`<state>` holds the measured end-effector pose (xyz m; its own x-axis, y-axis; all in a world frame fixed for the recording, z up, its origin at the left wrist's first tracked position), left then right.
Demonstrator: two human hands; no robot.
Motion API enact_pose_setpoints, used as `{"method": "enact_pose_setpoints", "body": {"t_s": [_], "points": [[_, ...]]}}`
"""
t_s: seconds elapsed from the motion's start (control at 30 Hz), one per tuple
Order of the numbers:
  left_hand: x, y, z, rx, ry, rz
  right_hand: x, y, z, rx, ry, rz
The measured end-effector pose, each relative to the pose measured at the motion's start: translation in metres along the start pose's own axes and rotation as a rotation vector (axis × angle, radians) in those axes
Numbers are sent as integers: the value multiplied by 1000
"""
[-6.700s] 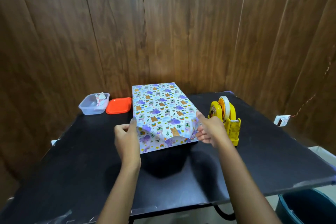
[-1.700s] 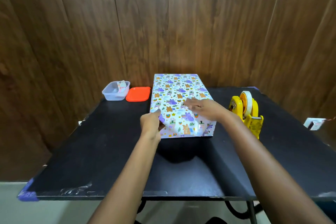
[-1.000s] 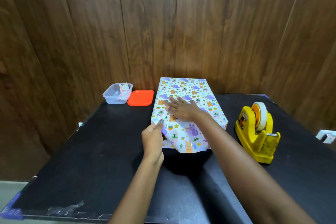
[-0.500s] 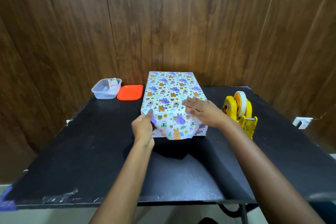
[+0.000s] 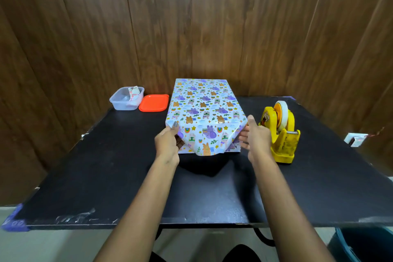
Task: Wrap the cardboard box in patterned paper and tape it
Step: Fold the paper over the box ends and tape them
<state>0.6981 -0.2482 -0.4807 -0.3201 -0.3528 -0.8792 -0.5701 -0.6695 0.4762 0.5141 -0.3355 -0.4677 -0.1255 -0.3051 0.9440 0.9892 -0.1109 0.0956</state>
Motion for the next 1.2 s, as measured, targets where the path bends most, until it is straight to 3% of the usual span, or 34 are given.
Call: {"method": "enact_pose_setpoints", "body": {"t_s": [0.07, 0.2, 0.53, 0.73, 0.87, 1.2], "points": [[0, 0, -1, -4, -1, -1, 2, 6, 4, 187, 189, -74], [1, -2, -5, 4, 25, -21, 1, 6, 2, 280, 137, -156], [4, 2, 1, -10, 85, -21, -8, 0, -14, 312, -63, -100], [11, -1, 4, 80, 149, -38, -16, 6, -13, 474, -11, 51], [22, -12, 5, -28, 248, -123, -18, 1, -20, 483, -47, 112], [22, 5, 19, 72, 213, 168, -21, 0, -28, 470, -126, 119]]}}
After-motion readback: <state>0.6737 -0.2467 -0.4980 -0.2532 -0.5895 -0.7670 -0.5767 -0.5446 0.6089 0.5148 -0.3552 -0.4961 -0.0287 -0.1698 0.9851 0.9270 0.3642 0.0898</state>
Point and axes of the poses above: each hand's wrist, its own z-axis away from the middle knuckle, its own y-axis out of the palm, x = y × z, the point moved 2 cm from there along -z, towards the middle knuckle, and after that the axes turned 12 degrees about y, right-handed, at the moved point
